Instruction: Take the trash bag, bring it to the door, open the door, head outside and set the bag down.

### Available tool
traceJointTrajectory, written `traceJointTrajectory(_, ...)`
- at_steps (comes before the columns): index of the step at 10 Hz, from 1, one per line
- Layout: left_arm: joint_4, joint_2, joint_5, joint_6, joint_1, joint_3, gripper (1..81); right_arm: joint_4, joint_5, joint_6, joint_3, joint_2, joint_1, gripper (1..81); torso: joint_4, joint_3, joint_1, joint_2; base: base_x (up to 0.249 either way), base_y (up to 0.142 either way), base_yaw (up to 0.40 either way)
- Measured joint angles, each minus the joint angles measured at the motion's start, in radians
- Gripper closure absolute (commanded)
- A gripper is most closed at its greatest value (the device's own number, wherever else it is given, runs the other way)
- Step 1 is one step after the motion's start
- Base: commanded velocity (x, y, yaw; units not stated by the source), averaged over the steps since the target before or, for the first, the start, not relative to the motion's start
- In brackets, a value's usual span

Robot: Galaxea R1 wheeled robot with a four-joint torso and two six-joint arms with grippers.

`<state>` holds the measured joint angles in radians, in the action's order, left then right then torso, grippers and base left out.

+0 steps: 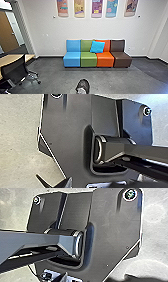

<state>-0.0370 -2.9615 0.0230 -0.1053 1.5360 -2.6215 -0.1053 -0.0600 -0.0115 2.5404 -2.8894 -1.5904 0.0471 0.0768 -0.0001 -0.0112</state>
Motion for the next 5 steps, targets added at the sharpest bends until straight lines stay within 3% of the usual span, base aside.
traceJointTrajectory(5, 0.000, 0.000, 0.000, 0.000, 0.000, 0.000, 1.0, 0.000, 0.000, 0.000, 0.014, -0.001, -0.001, 1.0, 0.000, 0.000, 0.000, 0.000, 0.099, 0.000, 0.000)
